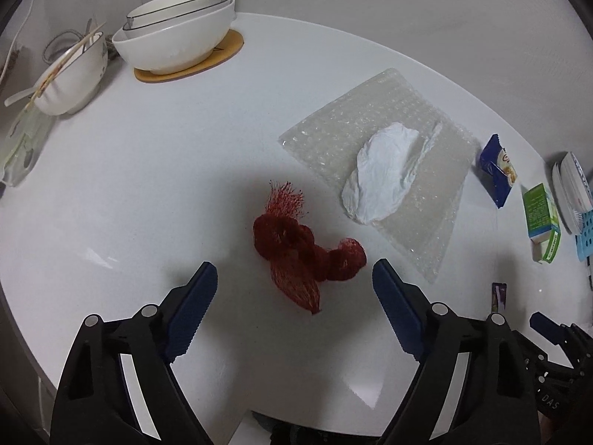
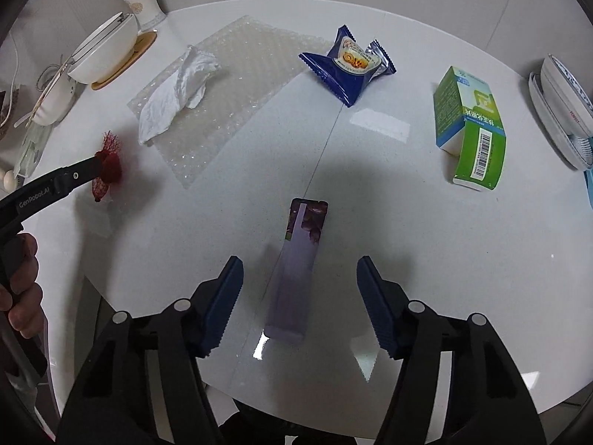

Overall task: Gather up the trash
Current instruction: 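Grasp the red mesh bag with the left gripper while the right gripper grasps the purple wrapper, then carry the red mesh bag and purple wrapper with both grippers over the wastebasket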

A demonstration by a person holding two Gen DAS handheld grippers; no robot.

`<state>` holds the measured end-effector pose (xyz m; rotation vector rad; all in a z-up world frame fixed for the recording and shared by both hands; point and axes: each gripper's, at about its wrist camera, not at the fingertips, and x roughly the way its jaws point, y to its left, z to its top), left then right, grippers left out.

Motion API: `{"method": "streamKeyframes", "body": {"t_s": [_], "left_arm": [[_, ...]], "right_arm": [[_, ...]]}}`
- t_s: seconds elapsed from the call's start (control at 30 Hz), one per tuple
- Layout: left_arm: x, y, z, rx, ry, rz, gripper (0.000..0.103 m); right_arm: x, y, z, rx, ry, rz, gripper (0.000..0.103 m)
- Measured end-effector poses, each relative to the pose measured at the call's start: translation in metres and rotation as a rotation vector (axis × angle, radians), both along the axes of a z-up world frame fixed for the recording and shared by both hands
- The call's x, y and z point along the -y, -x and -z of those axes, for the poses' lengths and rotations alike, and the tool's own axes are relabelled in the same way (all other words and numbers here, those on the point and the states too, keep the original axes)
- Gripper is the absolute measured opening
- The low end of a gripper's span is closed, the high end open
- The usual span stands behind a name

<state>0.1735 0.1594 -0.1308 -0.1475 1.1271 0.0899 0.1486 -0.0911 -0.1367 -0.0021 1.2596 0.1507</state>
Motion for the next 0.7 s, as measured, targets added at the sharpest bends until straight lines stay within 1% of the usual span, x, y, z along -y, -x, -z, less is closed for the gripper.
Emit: {"method": "streamKeyframes", "body": {"t_s": [0.1,0.27,0.3,0.33,0.37,0.4,0.43,0.47,0.53,0.6,0.7], "left_arm": [[0.0,-0.012,0.01,-0.021,-0.007,0.01,0.077],[-0.001,-0.025,0.024,-0.051,-0.017,0.023,0.064],[-0.002,-0.026,0.026,-0.056,-0.013,0.021,0.06],[-0.003,-0.026,0.028,-0.059,-0.01,0.018,0.054],[-0.003,-0.026,0.028,-0.061,-0.014,0.018,0.053],[-0.002,-0.026,0.028,-0.06,-0.027,0.023,0.044],[-0.002,-0.025,0.028,-0.061,-0.043,0.025,0.039],[-0.002,-0.025,0.028,-0.062,-0.054,0.026,0.036],[-0.003,-0.024,0.027,-0.064,-0.072,0.025,0.021],[-0.005,-0.024,0.027,-0.067,-0.068,0.024,0.014],[-0.007,-0.022,0.025,-0.073,-0.049,0.03,0.011]], "right_arm": [[-0.002,-0.005,0.008,-0.027,0.006,0.016,0.053],[-0.004,-0.007,0.017,-0.063,0.011,0.025,0.045],[-0.005,-0.007,0.019,-0.068,0.014,0.025,0.043],[-0.006,-0.006,0.02,-0.072,0.019,0.025,0.04],[-0.008,-0.007,0.021,-0.076,0.024,0.024,0.038],[-0.009,-0.007,0.023,-0.083,0.027,0.023,0.033],[-0.01,-0.007,0.025,-0.092,0.025,0.026,0.03],[-0.01,-0.008,0.027,-0.1,0.027,0.029,0.029],[-0.013,-0.007,0.027,-0.093,0.047,0.031,0.021],[-0.015,-0.007,0.027,-0.096,0.049,0.039,0.019],[-0.017,-0.007,0.028,-0.097,0.047,0.047,0.016]]}}
